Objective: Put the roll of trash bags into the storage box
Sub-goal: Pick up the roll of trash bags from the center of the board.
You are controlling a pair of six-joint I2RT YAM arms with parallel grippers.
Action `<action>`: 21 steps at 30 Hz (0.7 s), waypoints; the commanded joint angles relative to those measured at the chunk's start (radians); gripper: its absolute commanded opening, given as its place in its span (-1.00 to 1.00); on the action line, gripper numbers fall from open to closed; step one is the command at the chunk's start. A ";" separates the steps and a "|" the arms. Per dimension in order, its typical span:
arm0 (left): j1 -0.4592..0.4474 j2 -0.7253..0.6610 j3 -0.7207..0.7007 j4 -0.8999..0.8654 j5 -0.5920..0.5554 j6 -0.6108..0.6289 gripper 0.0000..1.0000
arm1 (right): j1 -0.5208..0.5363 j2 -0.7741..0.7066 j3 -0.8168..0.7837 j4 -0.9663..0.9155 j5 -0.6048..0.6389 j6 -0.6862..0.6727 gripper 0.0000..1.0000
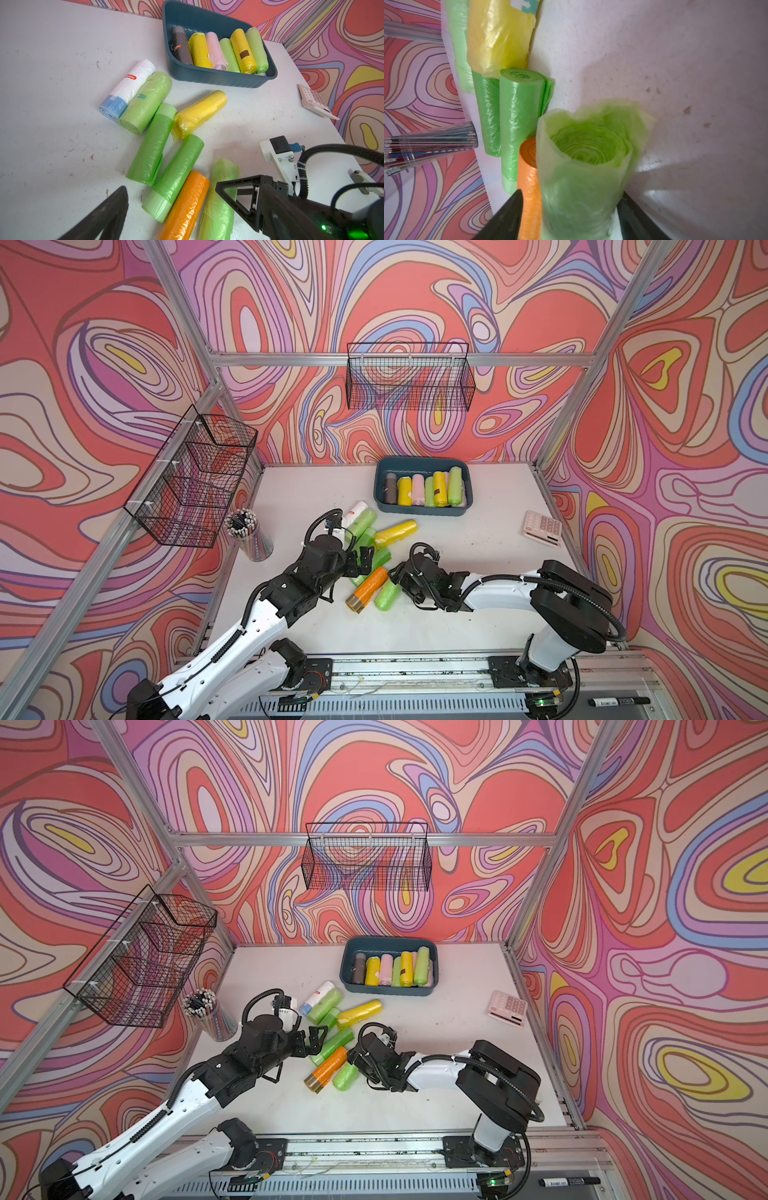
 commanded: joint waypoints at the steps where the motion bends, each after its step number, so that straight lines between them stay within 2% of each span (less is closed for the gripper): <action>1: 0.006 -0.020 -0.012 -0.016 -0.009 0.007 1.00 | 0.008 0.016 0.025 -0.017 0.013 0.027 0.43; 13: 0.006 0.004 -0.015 -0.008 -0.008 0.017 1.00 | 0.007 0.048 0.042 -0.040 0.021 0.019 0.30; 21: 0.006 -0.003 -0.009 -0.014 -0.005 0.019 1.00 | 0.005 0.068 0.057 -0.057 0.026 0.008 0.09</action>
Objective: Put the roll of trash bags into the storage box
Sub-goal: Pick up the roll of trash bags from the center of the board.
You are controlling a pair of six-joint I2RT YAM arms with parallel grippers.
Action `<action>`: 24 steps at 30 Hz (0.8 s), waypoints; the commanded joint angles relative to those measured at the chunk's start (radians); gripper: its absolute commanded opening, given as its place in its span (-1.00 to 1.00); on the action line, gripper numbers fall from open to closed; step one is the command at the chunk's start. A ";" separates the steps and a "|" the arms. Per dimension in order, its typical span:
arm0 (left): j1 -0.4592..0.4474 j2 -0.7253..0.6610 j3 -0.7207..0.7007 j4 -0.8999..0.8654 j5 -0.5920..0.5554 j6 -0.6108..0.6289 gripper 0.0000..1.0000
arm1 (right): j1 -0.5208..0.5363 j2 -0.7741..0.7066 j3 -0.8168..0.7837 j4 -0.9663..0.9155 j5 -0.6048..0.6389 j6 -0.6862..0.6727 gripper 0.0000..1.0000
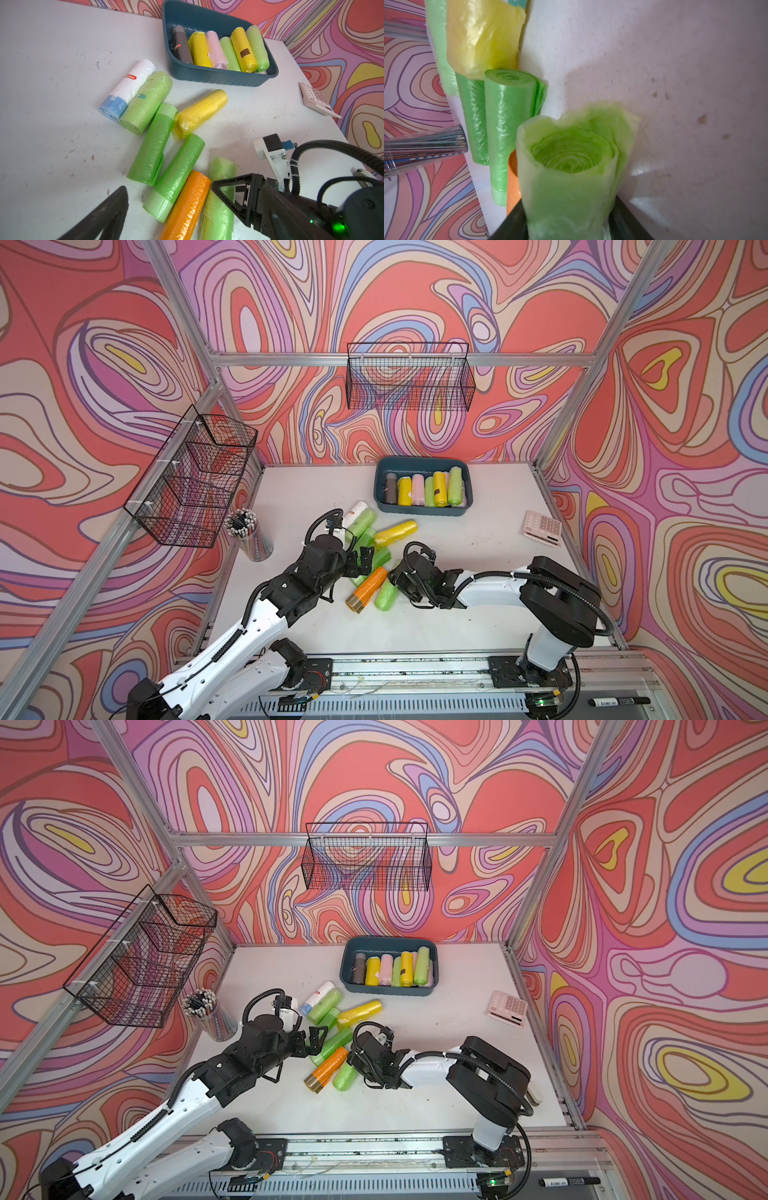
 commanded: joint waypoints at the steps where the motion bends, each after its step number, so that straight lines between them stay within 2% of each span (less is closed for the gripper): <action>1: 0.006 -0.010 -0.008 -0.017 -0.005 0.009 1.00 | 0.003 0.010 0.004 -0.028 0.027 0.012 0.06; 4: 0.006 -0.018 -0.008 -0.017 -0.001 0.006 1.00 | 0.001 -0.001 0.004 -0.040 0.039 0.004 -0.08; 6: 0.006 -0.023 -0.007 -0.017 -0.001 0.006 1.00 | 0.001 -0.009 0.005 -0.048 0.048 -0.006 -0.26; 9: 0.006 -0.022 -0.004 -0.018 -0.001 0.005 1.00 | 0.000 -0.018 0.016 -0.070 0.062 -0.028 -0.35; 16: 0.007 0.001 0.010 -0.019 0.013 0.006 1.00 | -0.006 -0.046 0.054 -0.153 0.113 -0.083 -0.37; 24: 0.006 -0.026 0.012 0.002 0.035 0.017 1.00 | -0.063 -0.125 0.038 -0.208 0.149 -0.166 -0.37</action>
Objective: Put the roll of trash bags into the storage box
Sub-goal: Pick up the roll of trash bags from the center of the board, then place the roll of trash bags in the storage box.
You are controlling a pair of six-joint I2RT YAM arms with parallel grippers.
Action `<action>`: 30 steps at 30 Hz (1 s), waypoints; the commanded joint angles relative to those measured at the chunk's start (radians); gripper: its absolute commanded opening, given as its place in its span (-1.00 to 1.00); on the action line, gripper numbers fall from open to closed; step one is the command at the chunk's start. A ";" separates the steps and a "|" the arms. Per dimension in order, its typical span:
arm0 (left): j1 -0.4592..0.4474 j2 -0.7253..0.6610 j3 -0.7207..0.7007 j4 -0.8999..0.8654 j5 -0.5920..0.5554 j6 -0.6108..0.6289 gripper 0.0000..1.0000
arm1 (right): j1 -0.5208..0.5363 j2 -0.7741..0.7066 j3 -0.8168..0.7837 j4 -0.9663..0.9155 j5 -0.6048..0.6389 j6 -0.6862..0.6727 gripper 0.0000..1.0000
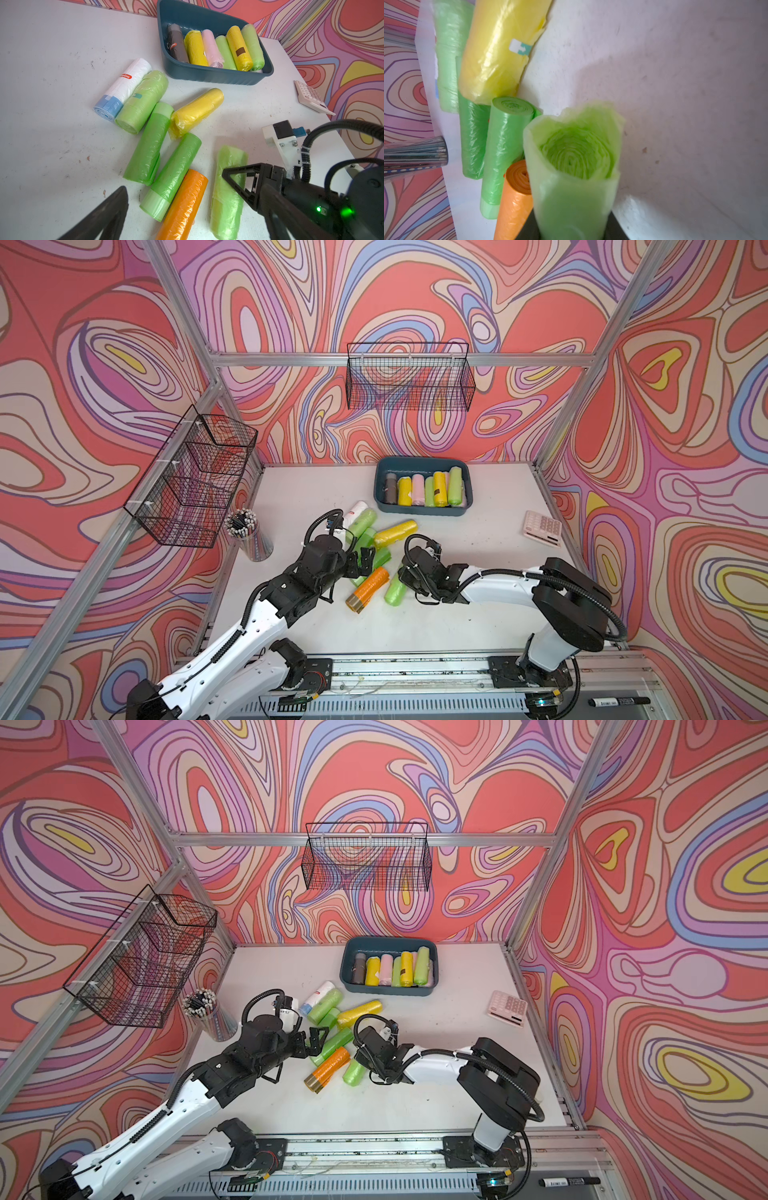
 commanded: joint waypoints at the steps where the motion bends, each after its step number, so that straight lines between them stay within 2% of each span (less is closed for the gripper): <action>1: 0.006 -0.020 0.014 0.002 0.010 0.012 1.00 | -0.030 -0.064 0.004 -0.055 0.064 -0.062 -0.37; 13: 0.006 0.068 0.065 0.033 0.076 -0.007 1.00 | -0.158 -0.154 0.038 -0.177 0.088 -0.265 -0.38; 19: 0.006 0.189 0.123 0.044 0.158 -0.035 1.00 | -0.217 -0.211 0.036 -0.211 0.122 -0.355 -0.38; 22: 0.006 0.247 0.149 0.105 0.198 -0.055 1.00 | -0.267 -0.233 0.025 -0.217 0.109 -0.384 -0.39; 30: 0.006 0.410 0.233 0.169 0.234 -0.064 1.00 | -0.344 -0.305 0.035 -0.255 0.126 -0.472 -0.40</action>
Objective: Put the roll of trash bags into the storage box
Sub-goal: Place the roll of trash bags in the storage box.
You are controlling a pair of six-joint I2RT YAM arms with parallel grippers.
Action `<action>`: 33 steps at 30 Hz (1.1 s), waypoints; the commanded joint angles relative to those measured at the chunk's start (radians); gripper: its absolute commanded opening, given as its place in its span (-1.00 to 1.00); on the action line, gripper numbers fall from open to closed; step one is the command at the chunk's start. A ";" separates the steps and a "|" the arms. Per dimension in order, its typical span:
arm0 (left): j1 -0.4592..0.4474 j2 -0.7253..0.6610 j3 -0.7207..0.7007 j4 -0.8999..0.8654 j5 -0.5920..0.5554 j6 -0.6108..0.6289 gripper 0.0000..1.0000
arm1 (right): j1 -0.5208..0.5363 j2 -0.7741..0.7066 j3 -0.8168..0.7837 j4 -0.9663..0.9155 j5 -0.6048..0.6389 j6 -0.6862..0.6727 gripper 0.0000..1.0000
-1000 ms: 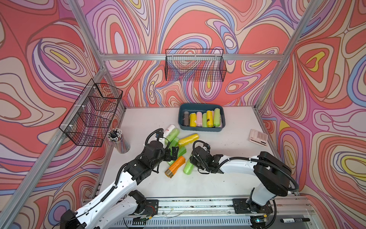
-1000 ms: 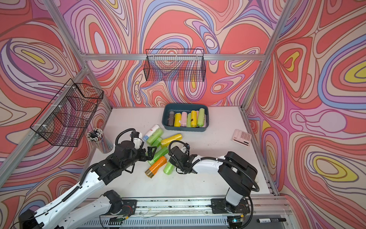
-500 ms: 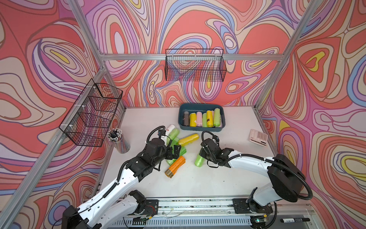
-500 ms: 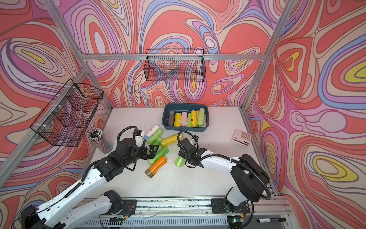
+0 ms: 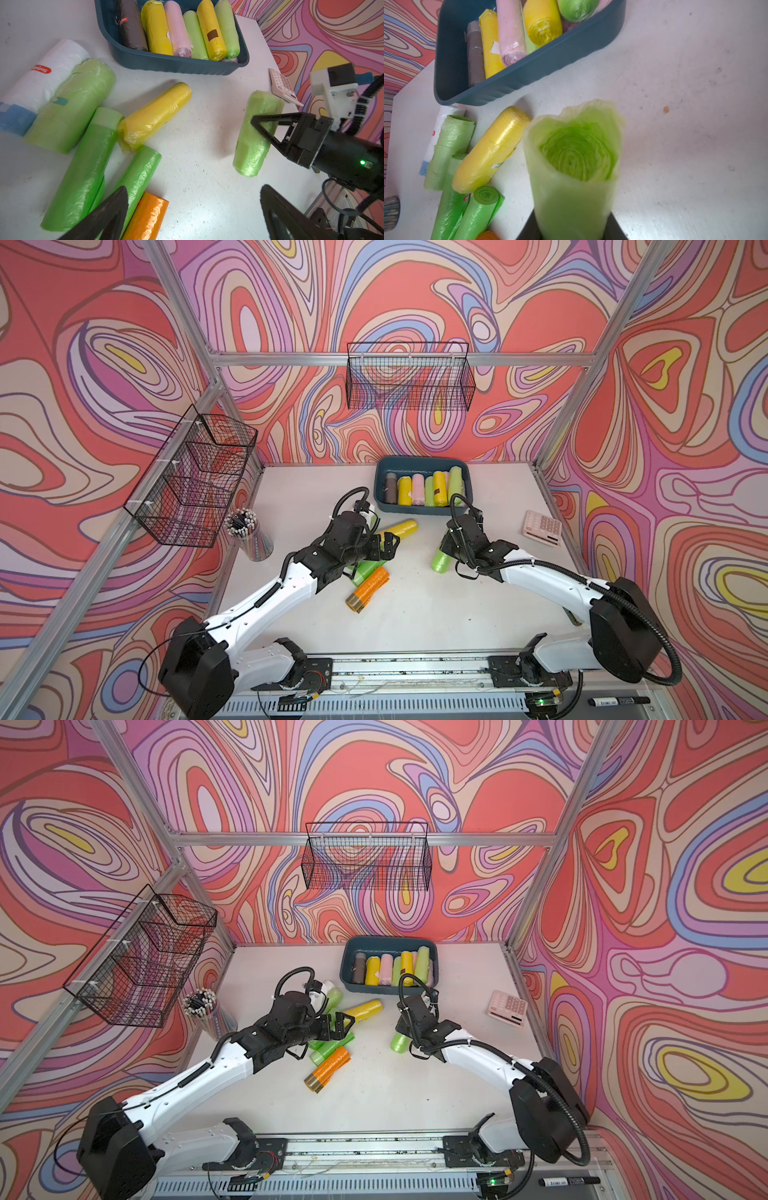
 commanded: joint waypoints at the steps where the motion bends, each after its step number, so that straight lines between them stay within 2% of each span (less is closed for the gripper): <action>1: 0.006 0.056 0.060 0.046 0.037 -0.008 1.00 | -0.014 -0.053 0.025 -0.016 0.039 -0.059 -0.40; 11: 0.006 0.141 0.097 0.094 0.086 -0.017 1.00 | -0.083 -0.065 0.071 0.008 -0.018 -0.107 -0.44; 21: 0.006 0.127 0.116 0.093 0.092 -0.019 1.00 | -0.136 0.093 0.250 0.042 -0.063 -0.203 -0.51; 33: 0.006 0.094 0.125 0.054 0.077 -0.013 1.00 | -0.157 0.259 0.405 0.069 -0.109 -0.231 -0.54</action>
